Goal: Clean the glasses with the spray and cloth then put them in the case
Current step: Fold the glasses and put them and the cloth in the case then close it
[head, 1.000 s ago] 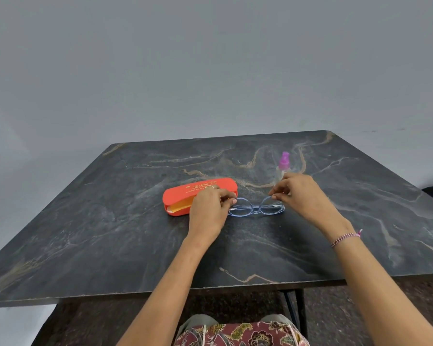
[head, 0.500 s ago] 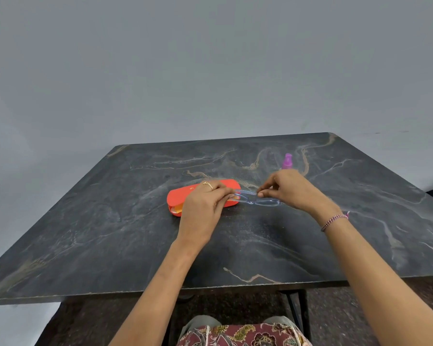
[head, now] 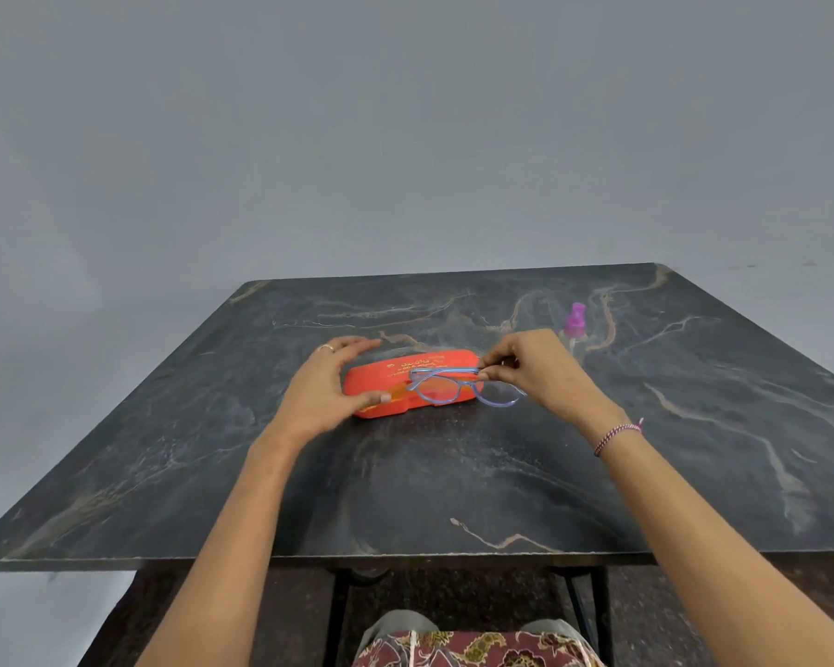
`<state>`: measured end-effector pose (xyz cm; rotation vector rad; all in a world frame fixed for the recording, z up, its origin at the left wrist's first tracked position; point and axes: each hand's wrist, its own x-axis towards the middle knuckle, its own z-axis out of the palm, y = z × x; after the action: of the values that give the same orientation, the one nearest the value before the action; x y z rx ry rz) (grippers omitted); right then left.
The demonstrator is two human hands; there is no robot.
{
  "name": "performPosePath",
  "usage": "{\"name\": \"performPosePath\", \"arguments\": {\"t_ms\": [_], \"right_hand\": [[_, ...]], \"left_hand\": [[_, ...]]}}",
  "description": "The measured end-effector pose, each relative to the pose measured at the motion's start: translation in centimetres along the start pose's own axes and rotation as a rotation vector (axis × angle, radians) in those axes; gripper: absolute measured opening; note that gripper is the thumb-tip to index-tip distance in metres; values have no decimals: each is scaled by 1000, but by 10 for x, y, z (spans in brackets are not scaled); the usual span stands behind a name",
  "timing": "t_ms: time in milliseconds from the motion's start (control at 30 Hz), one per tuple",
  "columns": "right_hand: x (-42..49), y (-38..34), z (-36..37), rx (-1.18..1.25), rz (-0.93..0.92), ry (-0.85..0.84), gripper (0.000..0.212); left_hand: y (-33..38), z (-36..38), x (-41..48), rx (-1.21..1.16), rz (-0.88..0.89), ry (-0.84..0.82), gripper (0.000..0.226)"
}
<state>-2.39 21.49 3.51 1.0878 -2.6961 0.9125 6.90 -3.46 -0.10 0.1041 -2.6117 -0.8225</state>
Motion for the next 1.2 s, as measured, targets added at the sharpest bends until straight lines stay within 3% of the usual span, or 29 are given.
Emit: {"name": "performPosePath", "arguments": {"t_ms": [133, 200, 300, 533, 700, 1200], "right_hand": [[2, -4, 9, -15, -65, 9, 17], [4, -5, 13, -33, -92, 14, 18], [7, -4, 16, -69, -143, 58, 17], [14, -10, 27, -105, -249, 221, 11], [17, -10, 42, -252, -357, 296, 12], [24, -16, 53, -315, -178, 87, 22]], "left_hand": [[-14, -2, 9, -97, -103, -159, 85], [-17, -3, 12, -169, -131, -180, 67], [-15, -6, 14, -275, -147, -147, 43], [-9, -2, 11, -502, -217, -97, 19], [-5, -1, 13, -598, -281, -40, 21], [-8, 6, 15, -652, -335, 41, 16]]}}
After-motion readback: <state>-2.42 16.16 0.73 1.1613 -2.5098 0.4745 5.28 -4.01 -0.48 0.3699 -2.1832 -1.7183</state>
